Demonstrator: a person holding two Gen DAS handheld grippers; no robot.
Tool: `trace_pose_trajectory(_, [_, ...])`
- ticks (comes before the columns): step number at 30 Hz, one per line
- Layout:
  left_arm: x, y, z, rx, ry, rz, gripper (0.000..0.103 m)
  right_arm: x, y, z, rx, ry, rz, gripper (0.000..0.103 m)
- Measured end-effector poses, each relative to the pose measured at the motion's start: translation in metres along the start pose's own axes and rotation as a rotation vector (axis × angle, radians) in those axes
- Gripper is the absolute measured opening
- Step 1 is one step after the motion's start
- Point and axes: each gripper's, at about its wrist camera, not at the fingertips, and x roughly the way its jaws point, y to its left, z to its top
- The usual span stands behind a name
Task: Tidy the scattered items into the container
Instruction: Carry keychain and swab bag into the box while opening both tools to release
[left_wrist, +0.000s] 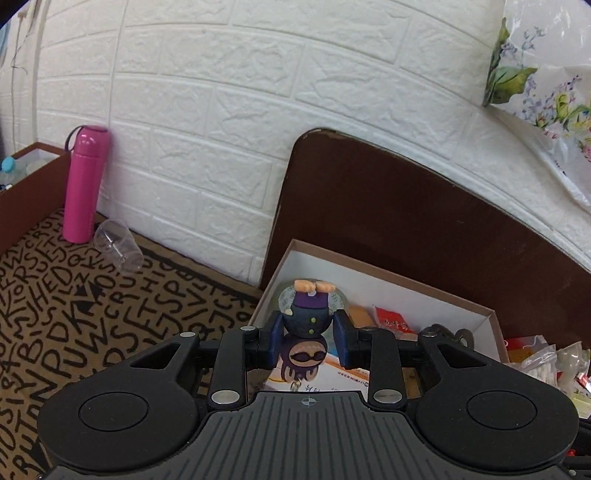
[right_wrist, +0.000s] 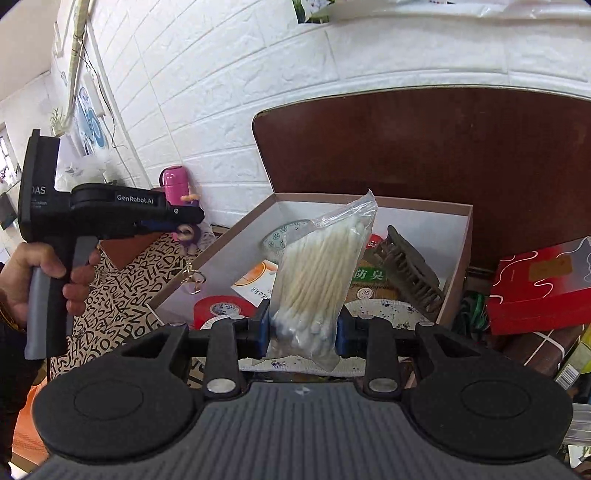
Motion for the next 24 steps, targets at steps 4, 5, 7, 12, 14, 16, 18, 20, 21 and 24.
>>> trace_pose_trajectory(4, [0.003,-0.002,-0.002,-0.008,0.004,-0.017,0.040,0.005,0.001,-0.001,0.002,0.018,0.001,0.037])
trace_pose_trajectory(5, [0.003,-0.003,-0.002,-0.010,0.001,-0.021,0.040,0.007,0.001,-0.002,-0.001,0.023,-0.001,0.040])
trace_pose_trajectory(7, [-0.002,-0.005,-0.002,-0.013,-0.022,-0.029,0.066,0.010,0.003,-0.003,-0.023,0.034,-0.039,0.058])
trace_pose_trajectory(12, [-0.024,-0.016,-0.007,0.029,-0.093,-0.043,0.101,-0.001,0.010,-0.008,-0.131,-0.033,-0.175,0.094])
trace_pose_trajectory(14, [-0.029,-0.023,-0.010,0.057,-0.081,-0.064,0.103,-0.005,0.010,-0.010,-0.132,-0.028,-0.172,0.096])
trace_pose_trajectory(16, [-0.033,-0.030,-0.017,0.077,-0.064,-0.092,0.103,-0.009,0.009,-0.012,-0.121,-0.029,-0.166,0.101])
trace_pose_trajectory(18, [-0.037,-0.037,-0.026,0.102,-0.047,-0.124,0.103,-0.014,0.009,-0.016,-0.118,-0.025,-0.166,0.102])
trace_pose_trajectory(20, [-0.041,-0.045,-0.034,0.129,-0.031,-0.143,0.103,-0.017,0.009,-0.020,-0.112,-0.016,-0.175,0.102])
trace_pose_trajectory(21, [-0.044,-0.048,-0.039,0.141,-0.026,-0.147,0.103,-0.019,0.009,-0.021,-0.109,-0.014,-0.181,0.102])
trace_pose_trajectory(24, [-0.054,-0.057,-0.050,0.177,-0.012,-0.160,0.103,-0.027,0.009,-0.025,-0.095,-0.016,-0.185,0.102])
